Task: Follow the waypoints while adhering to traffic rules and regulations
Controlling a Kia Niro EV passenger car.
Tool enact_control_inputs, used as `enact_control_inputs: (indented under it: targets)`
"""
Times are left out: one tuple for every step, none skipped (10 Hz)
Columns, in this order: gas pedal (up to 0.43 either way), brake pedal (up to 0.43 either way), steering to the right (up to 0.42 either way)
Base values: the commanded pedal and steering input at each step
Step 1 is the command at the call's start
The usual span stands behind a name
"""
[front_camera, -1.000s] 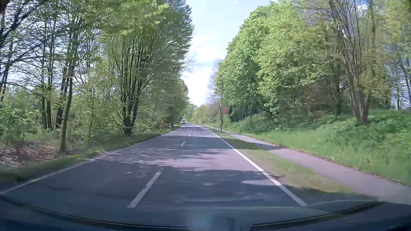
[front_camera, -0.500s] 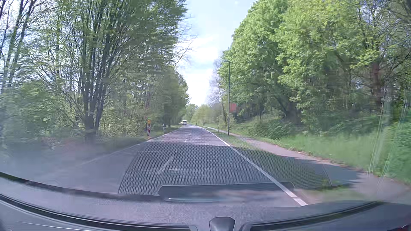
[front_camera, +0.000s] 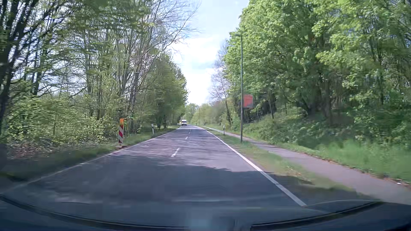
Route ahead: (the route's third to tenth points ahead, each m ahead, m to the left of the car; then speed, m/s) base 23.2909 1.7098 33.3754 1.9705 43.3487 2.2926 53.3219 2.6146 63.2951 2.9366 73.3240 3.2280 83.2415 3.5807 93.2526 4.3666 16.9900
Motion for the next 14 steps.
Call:
enact_control_inputs:
  targets:
    - [0.047, 0.000, -0.005]
    - [0.047, 0.000, -0.005]
    - [0.047, 0.000, -0.005]
    - [0.047, 0.000, -0.006]
    - [0.047, 0.000, -0.006]
    - [0.047, 0.000, -0.006]
    - [0.047, 0.000, -0.006]
    - [0.047, 0.000, -0.006]
    - [0.047, 0.000, -0.007]
    - [0.047, 0.000, -0.007]
    - [0.047, 0.000, -0.008]
    - [0.059, 0.000, -0.008]
    - [0.059, 0.000, -0.007]
    - [0.059, 0.000, -0.007]
